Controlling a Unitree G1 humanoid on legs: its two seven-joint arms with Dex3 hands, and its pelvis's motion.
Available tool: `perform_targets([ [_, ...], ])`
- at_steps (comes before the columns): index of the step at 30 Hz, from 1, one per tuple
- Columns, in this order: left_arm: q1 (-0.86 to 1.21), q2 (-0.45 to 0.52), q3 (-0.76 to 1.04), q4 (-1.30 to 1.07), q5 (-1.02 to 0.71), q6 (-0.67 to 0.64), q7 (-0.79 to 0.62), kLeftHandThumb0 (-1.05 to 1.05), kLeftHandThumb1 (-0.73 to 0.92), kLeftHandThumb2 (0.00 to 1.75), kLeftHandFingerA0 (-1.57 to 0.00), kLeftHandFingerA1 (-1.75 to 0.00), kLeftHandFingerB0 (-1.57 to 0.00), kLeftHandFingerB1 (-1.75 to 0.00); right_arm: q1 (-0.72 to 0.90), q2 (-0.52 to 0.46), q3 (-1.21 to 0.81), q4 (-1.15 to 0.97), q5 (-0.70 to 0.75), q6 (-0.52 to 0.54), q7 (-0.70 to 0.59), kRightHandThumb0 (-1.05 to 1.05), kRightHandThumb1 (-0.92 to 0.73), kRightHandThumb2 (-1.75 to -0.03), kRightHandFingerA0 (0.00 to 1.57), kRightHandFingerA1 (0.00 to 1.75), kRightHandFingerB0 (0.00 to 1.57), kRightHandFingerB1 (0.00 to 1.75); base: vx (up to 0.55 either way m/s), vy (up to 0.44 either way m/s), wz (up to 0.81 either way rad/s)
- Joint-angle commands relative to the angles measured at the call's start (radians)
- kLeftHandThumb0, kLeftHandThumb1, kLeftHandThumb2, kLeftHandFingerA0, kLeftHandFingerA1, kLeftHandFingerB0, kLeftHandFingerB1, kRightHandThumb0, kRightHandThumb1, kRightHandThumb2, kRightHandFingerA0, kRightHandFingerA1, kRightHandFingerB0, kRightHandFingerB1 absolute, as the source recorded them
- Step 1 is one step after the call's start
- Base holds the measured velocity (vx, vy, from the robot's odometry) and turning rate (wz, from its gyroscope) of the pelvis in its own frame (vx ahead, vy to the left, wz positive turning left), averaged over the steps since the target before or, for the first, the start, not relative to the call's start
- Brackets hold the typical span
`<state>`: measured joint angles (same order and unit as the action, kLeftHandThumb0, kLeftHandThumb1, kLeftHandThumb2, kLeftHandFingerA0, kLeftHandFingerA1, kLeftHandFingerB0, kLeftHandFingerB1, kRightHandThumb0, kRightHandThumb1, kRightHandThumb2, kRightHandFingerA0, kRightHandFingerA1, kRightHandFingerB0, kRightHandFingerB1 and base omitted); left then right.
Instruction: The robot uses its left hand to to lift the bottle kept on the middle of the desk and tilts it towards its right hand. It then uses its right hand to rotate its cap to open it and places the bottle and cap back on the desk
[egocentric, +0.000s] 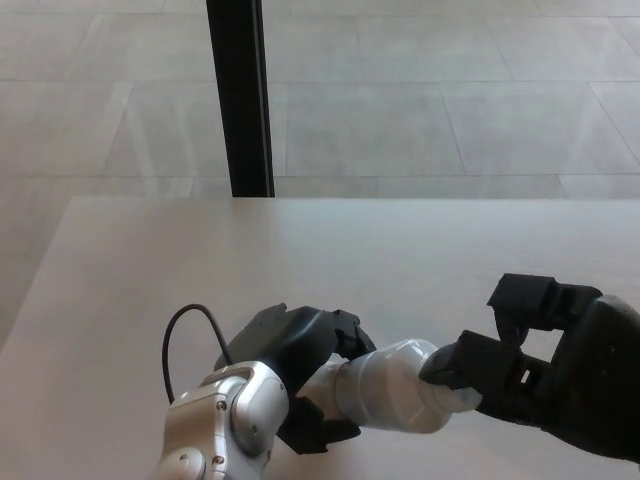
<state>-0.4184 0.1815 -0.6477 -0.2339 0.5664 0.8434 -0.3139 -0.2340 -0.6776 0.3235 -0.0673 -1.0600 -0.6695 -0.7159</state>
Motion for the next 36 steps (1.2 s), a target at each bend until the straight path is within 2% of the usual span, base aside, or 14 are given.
perform_targets([
  [1, 0.031, 0.021, -0.009, 0.046, -0.022, 0.005, -0.056, -0.29, 0.55, 0.89, -0.77, -1.39, -0.75, -0.69, -0.095, -0.149, 0.062, -0.006, -0.236, -0.214, -0.342, -0.33, -0.42, -0.77, 0.85, 1.44, 0.76, 1.07, 0.0, 0.0, 0.0],
  [3, 0.033, 0.025, -0.006, 0.045, -0.024, -0.003, -0.058, -0.29, 0.55, 0.96, -0.77, -1.46, -0.77, -0.73, -0.108, -0.157, 0.07, 0.003, -0.24, -0.213, -0.351, -0.33, -0.43, -0.77, 0.85, 1.45, 0.77, 1.08, 0.0, 0.0, 0.0],
  [6, 0.037, 0.025, -0.001, 0.044, -0.026, -0.008, -0.057, -0.28, 0.56, 0.96, -0.78, -1.42, -0.79, -0.72, -0.125, -0.17, 0.08, 0.008, -0.25, -0.213, -0.361, -0.33, -0.43, -0.78, 0.84, 1.45, 0.76, 1.09, 0.0, 0.0, 0.0],
  [7, 0.037, 0.022, 0.002, 0.045, -0.028, -0.011, -0.055, -0.4, 0.51, 1.0, -0.72, -1.56, -0.81, -0.81, -0.134, -0.178, 0.087, 0.007, -0.252, -0.227, -0.369, -0.29, -0.41, -0.8, 0.76, 1.45, 0.76, 1.09, 0.0, 0.0, 0.0],
  [8, 0.036, 0.018, 0.004, 0.047, -0.029, -0.01, -0.054, -0.3, 0.52, 1.06, -0.76, -1.53, -0.83, -0.83, -0.143, -0.186, 0.092, 0.005, -0.254, -0.241, -0.374, -0.28, -0.4, -0.81, 0.72, 1.46, 0.75, 1.09, 0.0, 0.0, 0.0],
  [14, 0.037, 0.029, 0.008, 0.049, -0.027, -0.035, -0.06, -0.28, 0.53, 1.0, -0.75, -1.49, -0.79, -0.79, -0.176, -0.231, 0.112, 0.0, -0.268, -0.276, -0.376, -0.24, -0.41, -0.83, 0.69, 1.48, 0.76, 1.14, 0.0, 0.0, 0.0],
  [16, 0.04, 0.024, 0.017, 0.048, -0.031, -0.028, -0.059, -0.28, 0.51, 0.97, -0.78, -1.58, -0.8, -0.86, -0.2, -0.255, 0.12, -0.001, -0.28, -0.294, -0.377, -0.23, -0.4, -0.84, 0.68, 1.45, 0.74, 1.13, 0.0, 0.0, 0.0],
  [18, 0.041, 0.031, 0.017, 0.049, -0.03, -0.041, -0.062, -0.29, 0.52, 1.04, -0.77, -1.52, -0.81, -0.82, -0.233, -0.282, 0.129, -0.007, -0.296, -0.319, -0.388, -0.28, -0.45, -0.81, 0.67, 1.47, 0.75, 1.13, 0.0, 0.0, 0.0],
  [19, 0.043, 0.029, 0.021, 0.051, -0.032, -0.046, -0.059, -0.28, 0.47, 1.05, -0.77, -1.62, -0.8, -0.96, -0.243, -0.293, 0.128, -0.014, -0.295, -0.328, -0.381, -0.28, -0.46, -0.81, 0.69, 1.47, 0.77, 1.12, 0.0, 0.0, 0.0],
  [21, 0.042, 0.027, 0.022, 0.055, -0.032, -0.052, -0.058, -0.28, 0.47, 1.06, -0.77, -1.62, -0.8, -0.96, -0.265, -0.306, 0.135, -0.016, -0.298, -0.353, -0.39, -0.28, -0.45, -0.82, 0.69, 1.48, 0.77, 1.12, 0.0, 0.0, 0.0],
  [22, 0.043, 0.028, 0.02, 0.057, -0.03, -0.06, -0.055, -0.3, 0.52, 1.02, -0.79, -1.43, -0.81, -0.82, -0.286, -0.319, 0.142, -0.017, -0.297, -0.383, -0.382, -0.29, -0.45, -0.82, 0.67, 1.5, 0.74, 1.13, 0.0, 0.0, 0.0],
  [25, 0.04, 0.023, 0.021, 0.063, -0.032, -0.053, -0.058, -0.28, 0.51, 1.03, -0.79, -1.57, -0.82, -0.95, -0.33, -0.335, 0.16, -0.012, -0.302, -0.44, -0.399, -0.3, -0.46, -0.83, 0.62, 1.48, 0.76, 1.1, 0.0, 0.0, 0.0],
  [30, 0.034, 0.028, 0.015, 0.064, -0.028, -0.047, -0.069, -0.27, 0.53, 0.99, -0.79, -1.55, -0.82, -0.91, -0.362, -0.376, 0.132, -0.033, -0.296, -0.457, -0.38, -0.35, -0.47, -0.76, 0.72, 1.4, 0.78, 0.99, 0.0, 0.0, 0.0],
  [36, 0.043, 0.025, 0.02, 0.06, -0.029, -0.046, -0.067, -0.26, 0.51, 1.03, -0.8, -1.64, -0.8, -1.09, -0.335, -0.384, 0.091, 0.013, -0.289, -0.414, -0.42, -0.26, -0.44, -0.78, 0.69, 1.34, 0.77, 0.98, 0.0, 0.0, 0.0],
])
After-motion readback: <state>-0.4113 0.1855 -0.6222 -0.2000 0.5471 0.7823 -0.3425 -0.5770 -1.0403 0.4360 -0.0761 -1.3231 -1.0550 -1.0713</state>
